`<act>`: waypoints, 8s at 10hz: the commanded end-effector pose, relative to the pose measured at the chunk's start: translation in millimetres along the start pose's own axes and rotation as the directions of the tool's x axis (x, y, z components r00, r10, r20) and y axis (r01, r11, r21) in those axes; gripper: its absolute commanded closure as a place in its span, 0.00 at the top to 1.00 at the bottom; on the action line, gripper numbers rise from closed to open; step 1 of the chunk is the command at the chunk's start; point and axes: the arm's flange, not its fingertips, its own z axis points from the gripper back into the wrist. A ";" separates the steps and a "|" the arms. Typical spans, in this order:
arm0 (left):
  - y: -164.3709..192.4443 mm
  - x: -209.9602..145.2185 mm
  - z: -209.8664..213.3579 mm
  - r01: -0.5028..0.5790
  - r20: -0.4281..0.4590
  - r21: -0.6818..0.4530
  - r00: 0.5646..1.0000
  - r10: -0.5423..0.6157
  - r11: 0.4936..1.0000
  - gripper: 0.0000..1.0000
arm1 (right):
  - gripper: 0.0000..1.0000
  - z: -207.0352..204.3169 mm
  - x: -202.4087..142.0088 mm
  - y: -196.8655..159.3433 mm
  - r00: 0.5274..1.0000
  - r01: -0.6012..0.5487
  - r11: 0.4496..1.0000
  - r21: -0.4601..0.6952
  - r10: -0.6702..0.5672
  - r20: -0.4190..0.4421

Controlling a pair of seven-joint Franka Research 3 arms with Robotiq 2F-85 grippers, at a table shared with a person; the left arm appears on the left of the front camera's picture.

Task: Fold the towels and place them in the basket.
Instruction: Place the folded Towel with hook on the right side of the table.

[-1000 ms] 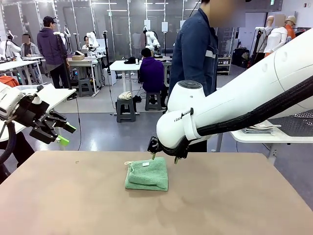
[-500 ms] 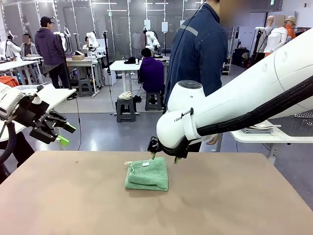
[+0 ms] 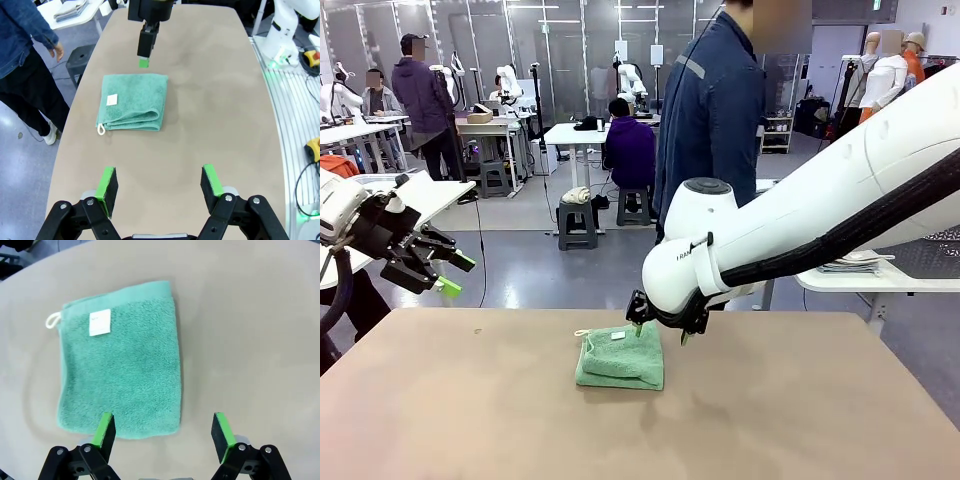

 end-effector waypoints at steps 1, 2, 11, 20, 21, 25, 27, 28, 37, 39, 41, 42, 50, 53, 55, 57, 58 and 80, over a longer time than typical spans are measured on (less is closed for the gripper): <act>0.6 0.6 -0.2 0.002 0.001 0.006 1.000 -0.002 1.000 0.84 | 0.97 -17.6 -0.2 1.9 1.000 0.016 1.000 -0.018 -0.016 0.006; 0.6 0.6 -0.2 0.002 0.001 0.006 1.000 -0.002 1.000 0.84 | 0.97 -25.3 -1.0 1.1 1.000 0.000 0.999 -0.035 0.001 0.007; 0.6 0.6 -0.2 0.002 0.001 0.006 1.000 -0.002 1.000 0.84 | 0.97 -67.2 6.1 -5.9 0.999 -0.039 0.999 0.023 0.039 0.009; 0.6 0.6 -0.2 0.002 0.001 0.006 1.000 -0.002 1.000 0.84 | 0.58 -74.6 8.3 -7.5 0.998 -0.058 0.997 0.047 0.058 -0.003; 0.6 0.6 -0.2 0.002 0.001 0.006 1.000 -0.002 1.000 0.84 | 0.42 -74.7 8.0 -7.9 0.998 -0.064 0.997 0.042 0.064 0.003; 0.6 0.6 -0.2 0.002 0.001 0.006 1.000 -0.002 1.000 0.84 | 0.02 -71.7 6.9 -7.2 0.998 -0.061 0.998 0.027 0.061 -0.010; 0.6 0.6 -0.2 0.002 0.001 0.006 1.000 -0.002 1.000 0.84 | 0.00 -70.5 8.2 -7.0 0.997 -0.071 0.997 0.010 0.071 -0.014; 0.6 0.6 -0.2 0.002 0.001 0.006 1.000 -0.002 1.000 0.84 | 0.00 -70.9 8.5 -7.6 0.996 -0.084 0.996 0.001 0.084 -0.003; 0.6 0.6 -0.2 0.002 0.001 0.006 1.000 -0.002 1.000 0.84 | 0.05 -65.0 13.1 -18.7 0.998 -0.056 0.998 0.030 0.056 -0.019; 0.6 0.6 -0.2 0.002 0.001 0.006 1.000 -0.002 1.000 0.84 | 0.05 -47.3 27.0 -57.7 0.998 -0.066 0.998 0.007 0.066 0.000; 0.6 0.6 -0.2 0.002 0.001 0.006 1.000 -0.002 1.000 0.84 | 0.05 -30.7 41.6 -109.7 0.998 -0.063 0.998 0.000 0.063 0.000; 0.6 0.6 -0.2 0.002 0.001 0.006 1.000 -0.002 1.000 0.84 | 0.05 -24.4 51.5 -132.7 0.998 -0.060 0.998 0.017 0.060 -0.016; 0.6 0.6 -0.2 0.002 0.001 0.006 1.000 -0.002 1.000 0.84 | 0.05 7.6 126.3 -333.4 0.998 -0.055 0.998 0.011 0.055 -0.028; 0.6 0.6 -0.2 0.002 0.001 0.006 1.000 -0.002 1.000 0.84 | 0.05 14.7 125.1 -362.4 0.999 -0.032 0.999 -0.007 0.032 -0.031; 0.6 0.6 -0.2 0.002 0.001 0.006 1.000 -0.002 1.000 0.84 | 0.05 9.9 124.9 -376.8 1.000 0.014 1.000 0.002 -0.014 -0.009; 0.6 0.6 -0.2 0.002 0.001 0.006 1.000 -0.002 1.000 0.84 | 0.26 5.9 122.7 -382.2 0.999 0.032 0.999 0.000 -0.032 -0.019; 0.6 0.6 -0.2 0.002 0.001 0.006 1.000 -0.002 1.000 0.84 | 0.26 6.0 121.9 -383.0 0.999 0.029 1.000 0.001 -0.029 -0.015; 0.6 0.6 -0.2 0.002 0.001 0.006 1.000 -0.002 1.000 0.84 | 1.00 367.0 -44.9 -216.8 0.928 -0.303 0.952 0.031 0.287 0.239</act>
